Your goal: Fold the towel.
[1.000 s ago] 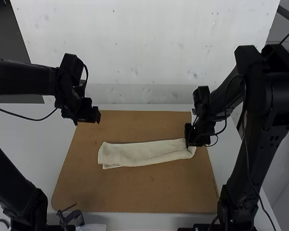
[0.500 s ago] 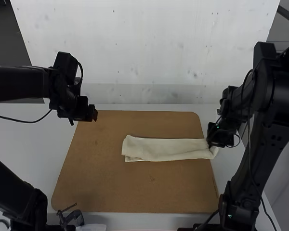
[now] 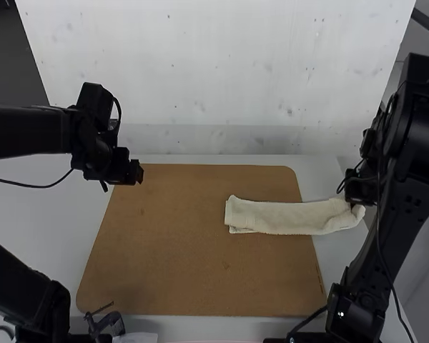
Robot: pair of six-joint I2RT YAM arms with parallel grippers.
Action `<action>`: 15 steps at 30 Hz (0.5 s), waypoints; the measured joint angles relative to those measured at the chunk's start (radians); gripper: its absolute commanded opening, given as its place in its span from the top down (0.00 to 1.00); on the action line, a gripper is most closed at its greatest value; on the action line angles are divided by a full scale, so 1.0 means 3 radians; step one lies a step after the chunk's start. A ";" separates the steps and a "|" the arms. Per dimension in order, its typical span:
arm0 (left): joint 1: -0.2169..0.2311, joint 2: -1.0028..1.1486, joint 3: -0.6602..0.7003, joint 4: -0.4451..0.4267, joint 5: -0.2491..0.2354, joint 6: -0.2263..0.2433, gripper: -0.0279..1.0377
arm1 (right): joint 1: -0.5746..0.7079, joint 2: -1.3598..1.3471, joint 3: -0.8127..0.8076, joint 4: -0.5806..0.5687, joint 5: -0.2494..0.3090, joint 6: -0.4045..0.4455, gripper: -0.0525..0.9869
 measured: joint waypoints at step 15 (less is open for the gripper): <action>0.0018 -0.0098 -0.0172 0.0074 -0.0001 0.0010 0.05 | 0.2358 -0.0692 -0.0109 -0.0456 0.0340 0.0930 0.93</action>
